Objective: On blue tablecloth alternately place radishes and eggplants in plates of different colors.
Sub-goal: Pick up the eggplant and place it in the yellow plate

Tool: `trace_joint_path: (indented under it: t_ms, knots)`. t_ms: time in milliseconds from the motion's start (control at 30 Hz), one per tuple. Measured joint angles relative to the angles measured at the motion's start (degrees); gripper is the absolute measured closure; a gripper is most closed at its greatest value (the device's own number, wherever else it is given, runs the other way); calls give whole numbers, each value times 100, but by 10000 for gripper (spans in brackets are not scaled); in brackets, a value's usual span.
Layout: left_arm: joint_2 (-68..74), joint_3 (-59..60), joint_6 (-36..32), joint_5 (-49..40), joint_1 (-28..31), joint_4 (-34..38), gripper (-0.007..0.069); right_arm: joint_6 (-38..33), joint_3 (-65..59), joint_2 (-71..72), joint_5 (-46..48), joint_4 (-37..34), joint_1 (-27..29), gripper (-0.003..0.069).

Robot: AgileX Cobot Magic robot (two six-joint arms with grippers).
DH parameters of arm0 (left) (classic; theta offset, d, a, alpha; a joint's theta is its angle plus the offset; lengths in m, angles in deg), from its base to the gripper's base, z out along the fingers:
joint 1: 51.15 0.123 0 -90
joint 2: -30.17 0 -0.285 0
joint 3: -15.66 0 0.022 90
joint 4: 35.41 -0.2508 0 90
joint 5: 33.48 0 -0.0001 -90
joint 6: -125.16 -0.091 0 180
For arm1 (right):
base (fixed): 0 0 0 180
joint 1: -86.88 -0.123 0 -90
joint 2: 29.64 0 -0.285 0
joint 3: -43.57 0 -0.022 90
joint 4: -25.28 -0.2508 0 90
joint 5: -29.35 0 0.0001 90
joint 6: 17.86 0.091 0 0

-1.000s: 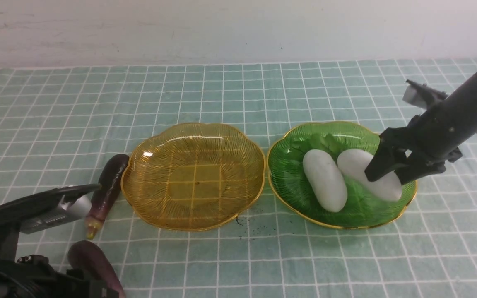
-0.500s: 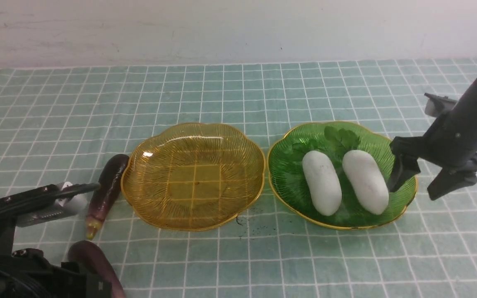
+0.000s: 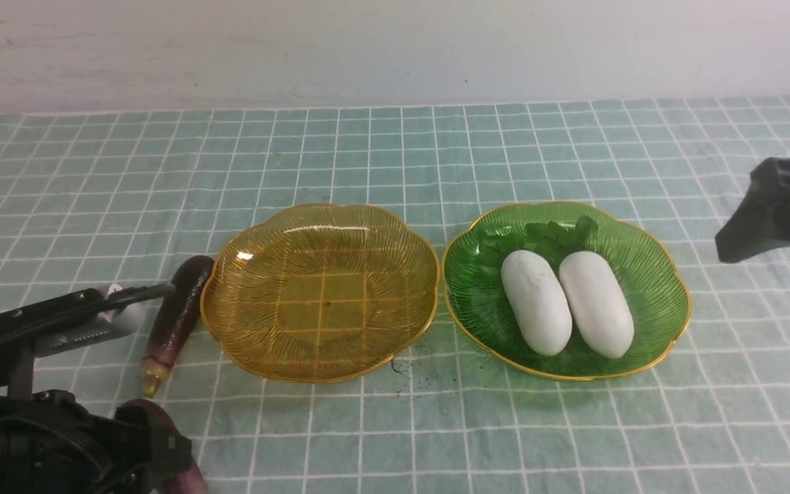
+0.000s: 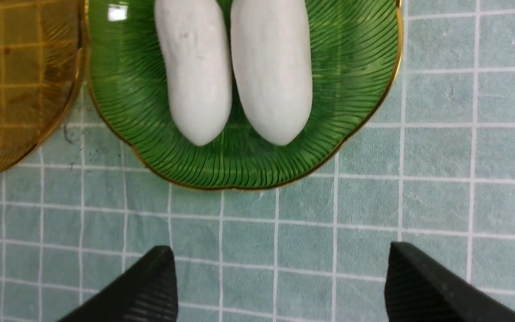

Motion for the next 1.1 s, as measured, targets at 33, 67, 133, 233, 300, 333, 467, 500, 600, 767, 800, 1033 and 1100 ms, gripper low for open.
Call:
trace_joint_path:
  t_ms: [33,67,133,233,300,333,467,500,600,767,800,1033,1100]
  knots:
    - [116,0,31,74,0,-4,169,-15,-115,156,11,0,0,93]
    - [208,0,69,143,0,-4,167,-21,-251,398,36,0,0,93]
    - [482,0,152,331,0,-4,167,-23,-451,745,55,0,0,93]
    - [869,0,238,678,0,-4,167,-35,-724,1194,82,0,0,93]
    - [1092,-5,273,857,0,-4,167,-60,-875,1389,90,0,0,93]
    - [1254,-6,273,978,0,-4,167,-90,-991,1516,96,0,0,93]
    - [1789,-21,274,1247,0,20,167,-152,-1229,1649,115,0,0,93]
    - [1886,-21,274,1291,0,25,167,-159,-1262,1649,115,0,0,93]
    - [2188,-49,274,1346,0,46,170,-164,-1327,1649,119,0,0,93]
    - [2336,-54,256,1338,0,58,257,-171,-1327,1649,119,0,0,93]
    - [2330,-60,252,1270,0,58,298,-178,-1329,1649,119,0,0,93]
    - [1447,-574,231,250,0,-401,315,-197,-1343,1644,119,0,0,93]
    - [1159,-1123,226,-267,0,-453,315,-215,-1343,1644,119,0,0,93]
